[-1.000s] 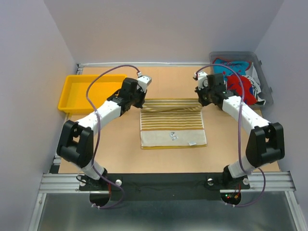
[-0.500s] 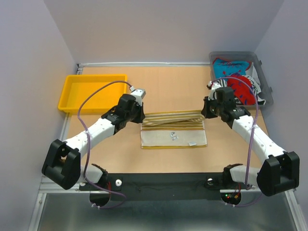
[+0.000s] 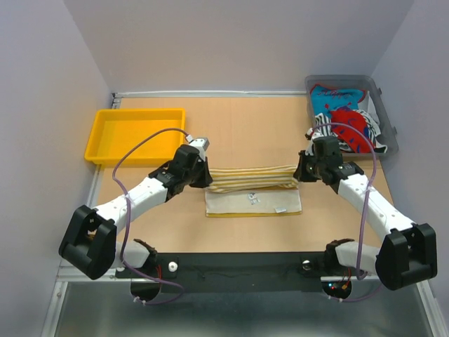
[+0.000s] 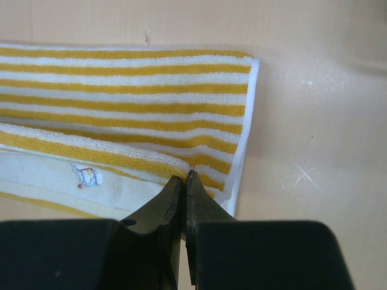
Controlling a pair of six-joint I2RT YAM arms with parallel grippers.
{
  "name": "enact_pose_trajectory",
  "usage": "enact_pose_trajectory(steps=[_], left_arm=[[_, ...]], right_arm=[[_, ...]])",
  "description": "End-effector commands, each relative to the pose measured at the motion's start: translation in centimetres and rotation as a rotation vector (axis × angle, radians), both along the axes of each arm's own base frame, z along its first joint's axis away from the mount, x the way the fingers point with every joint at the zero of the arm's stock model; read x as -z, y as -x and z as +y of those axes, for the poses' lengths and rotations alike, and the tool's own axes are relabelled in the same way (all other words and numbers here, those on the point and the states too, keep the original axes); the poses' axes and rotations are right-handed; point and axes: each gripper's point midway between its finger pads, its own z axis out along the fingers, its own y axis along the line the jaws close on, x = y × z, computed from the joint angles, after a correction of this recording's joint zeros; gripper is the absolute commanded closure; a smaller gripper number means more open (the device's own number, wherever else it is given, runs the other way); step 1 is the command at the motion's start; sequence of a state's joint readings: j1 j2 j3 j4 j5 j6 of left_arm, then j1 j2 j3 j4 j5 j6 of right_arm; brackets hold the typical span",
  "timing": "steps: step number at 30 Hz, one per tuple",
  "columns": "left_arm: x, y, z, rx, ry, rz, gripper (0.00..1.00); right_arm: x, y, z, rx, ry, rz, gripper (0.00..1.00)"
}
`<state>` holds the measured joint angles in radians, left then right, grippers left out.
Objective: Fold and stack the towels
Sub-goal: Fold the towel
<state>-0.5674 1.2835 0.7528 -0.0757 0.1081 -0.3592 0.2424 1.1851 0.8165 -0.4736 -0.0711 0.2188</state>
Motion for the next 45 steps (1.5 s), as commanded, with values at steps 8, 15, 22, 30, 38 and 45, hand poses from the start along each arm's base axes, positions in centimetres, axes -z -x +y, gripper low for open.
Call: enact_pose_trajectory(steps=[8, 15, 22, 30, 38, 45], left_arm=[[1.7, 1.2, 2.1, -0.067, -0.084, 0.076, 1.00], [3.3, 1.6, 2.4, -0.063, -0.116, 0.122, 1.00], [4.0, 1.8, 2.4, -0.048, -0.138, 0.150, 1.00], [5.1, 2.4, 3.0, -0.047, -0.170, 0.182, 1.00], [5.3, 3.0, 3.1, -0.031, -0.174, 0.190, 1.00], [2.8, 2.4, 3.0, -0.045, -0.151, 0.143, 1.00]], right_arm=[[-0.9, -0.5, -0.6, 0.013, 0.013, -0.002, 1.00], [0.1, 0.1, -1.5, -0.107, 0.137, 0.072, 0.99], [0.7, 0.4, -1.9, -0.133, 0.169, 0.104, 0.99], [2.0, 0.9, -1.3, -0.211, 0.178, 0.179, 0.95], [2.2, 1.3, -0.9, -0.240, 0.177, 0.202, 0.99], [0.6, 0.8, -2.0, -0.203, 0.233, 0.162, 1.00]])
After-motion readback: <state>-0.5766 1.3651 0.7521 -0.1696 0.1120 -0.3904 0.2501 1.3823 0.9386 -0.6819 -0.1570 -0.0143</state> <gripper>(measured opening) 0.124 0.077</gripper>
